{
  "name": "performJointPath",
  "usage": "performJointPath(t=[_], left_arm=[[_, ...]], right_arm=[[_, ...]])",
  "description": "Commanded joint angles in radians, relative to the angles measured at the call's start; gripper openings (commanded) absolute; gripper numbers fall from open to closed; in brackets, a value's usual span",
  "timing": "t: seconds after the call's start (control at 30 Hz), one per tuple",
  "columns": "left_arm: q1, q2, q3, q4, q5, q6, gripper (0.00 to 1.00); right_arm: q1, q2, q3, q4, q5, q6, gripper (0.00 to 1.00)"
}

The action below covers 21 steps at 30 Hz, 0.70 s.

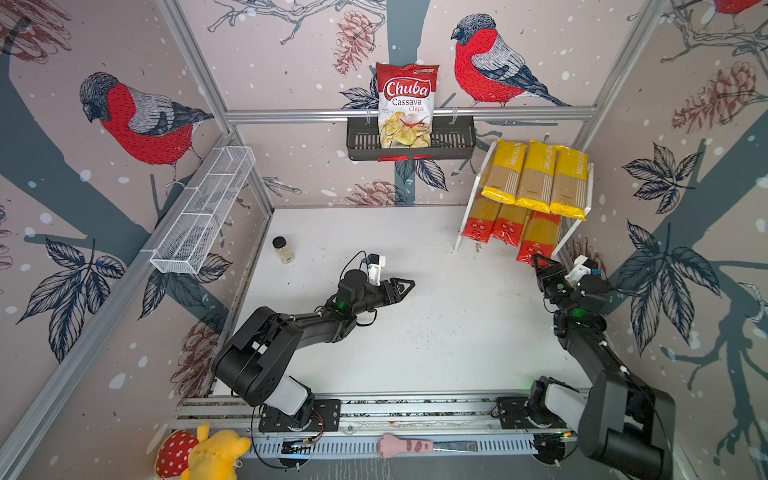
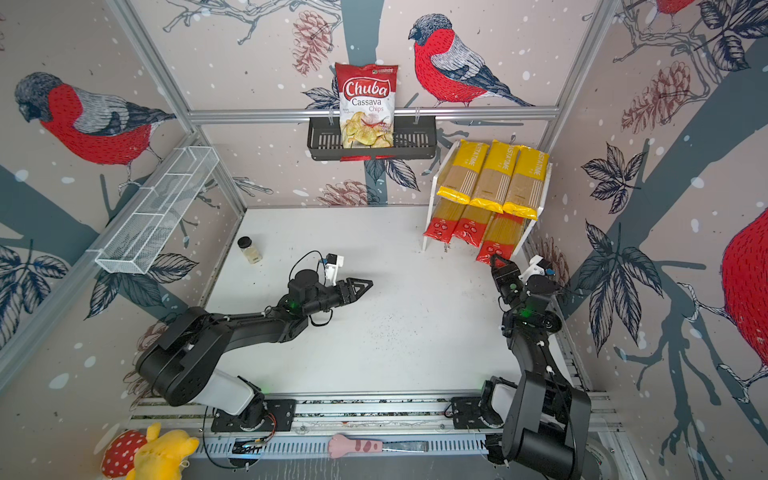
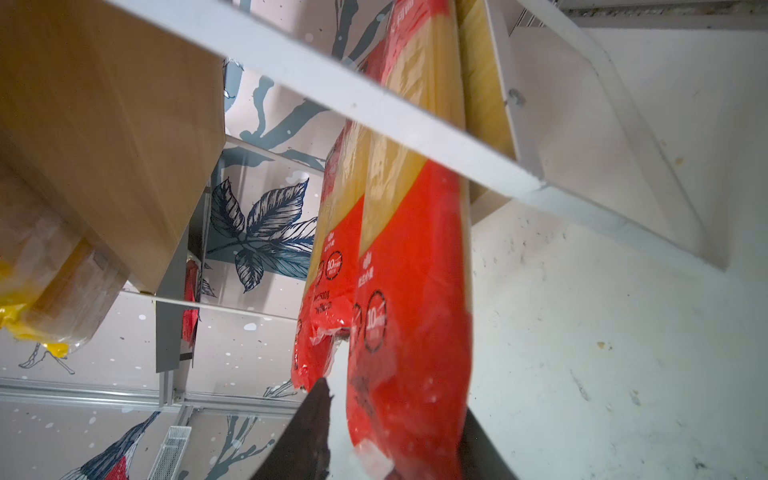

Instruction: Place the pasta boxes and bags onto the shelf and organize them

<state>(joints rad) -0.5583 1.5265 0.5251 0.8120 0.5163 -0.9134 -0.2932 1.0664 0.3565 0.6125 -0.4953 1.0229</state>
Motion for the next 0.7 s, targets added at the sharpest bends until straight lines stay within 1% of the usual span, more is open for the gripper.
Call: performJointPath(t=[0.0,0.07,0.23,0.33,0.5,0.67], left_arm=[[0.001,0.011,0.009,0.04,0.008,0.009,0.64],[0.0,0.016,0.008,0.051,0.01,0.004,0.64],[0.0,0.015,-0.002,0.053,0.008,0.002,0.64],[0.0,0.009,-0.002,0.045,0.004,0.005,0.64],[0.0,0.014,0.002,0.043,0.003,0.005,0.64],[0.0,0.019,0.006,0.036,0.002,0.01,0.64]], right_arm=[[0.031,-0.026,-0.016,-0.013,0.061,-0.01,0.45],[0.044,-0.029,-0.012,-0.02,0.072,-0.015,0.42],[0.037,0.021,0.056,-0.063,0.097,-0.052,0.25],[0.035,0.057,0.1,-0.075,0.115,-0.077,0.19],[0.025,0.12,0.122,-0.028,0.088,-0.07,0.17],[0.024,0.148,0.115,-0.014,0.101,-0.088,0.17]])
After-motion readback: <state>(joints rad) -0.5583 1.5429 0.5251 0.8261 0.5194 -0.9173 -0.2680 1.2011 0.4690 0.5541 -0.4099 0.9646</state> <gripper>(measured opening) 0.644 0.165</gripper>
